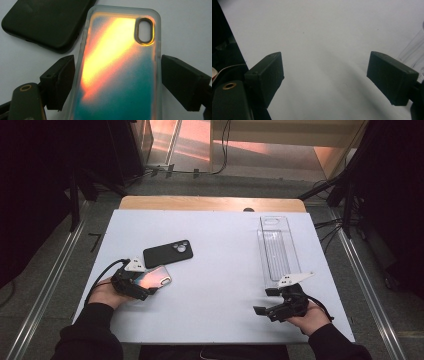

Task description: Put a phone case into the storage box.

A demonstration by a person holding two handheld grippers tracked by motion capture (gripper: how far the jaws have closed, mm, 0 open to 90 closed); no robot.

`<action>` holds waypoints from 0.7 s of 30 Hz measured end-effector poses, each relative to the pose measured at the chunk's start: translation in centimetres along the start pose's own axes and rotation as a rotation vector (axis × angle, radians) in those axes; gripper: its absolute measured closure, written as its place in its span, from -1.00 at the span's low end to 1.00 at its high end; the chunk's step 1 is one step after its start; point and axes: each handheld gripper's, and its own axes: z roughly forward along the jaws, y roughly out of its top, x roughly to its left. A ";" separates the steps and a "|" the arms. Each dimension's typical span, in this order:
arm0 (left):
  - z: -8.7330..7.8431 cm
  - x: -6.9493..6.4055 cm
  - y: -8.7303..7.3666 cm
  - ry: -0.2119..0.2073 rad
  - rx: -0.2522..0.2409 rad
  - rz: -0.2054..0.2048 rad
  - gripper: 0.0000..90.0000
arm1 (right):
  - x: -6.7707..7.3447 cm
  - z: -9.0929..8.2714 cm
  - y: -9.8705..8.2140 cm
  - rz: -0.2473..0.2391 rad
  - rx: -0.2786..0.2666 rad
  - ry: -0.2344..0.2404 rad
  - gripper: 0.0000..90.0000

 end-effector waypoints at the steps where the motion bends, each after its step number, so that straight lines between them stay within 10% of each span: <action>1: 0.0 0.0 0.0 -0.001 -0.003 0.002 -0.66 | 0.0 0.0 0.0 0.001 0.000 -0.001 -0.72; 21: -2.0 -0.3 1.5 -0.078 -0.013 -0.041 -0.63 | 0.0 -0.1 0.0 -0.001 -0.005 0.005 -0.72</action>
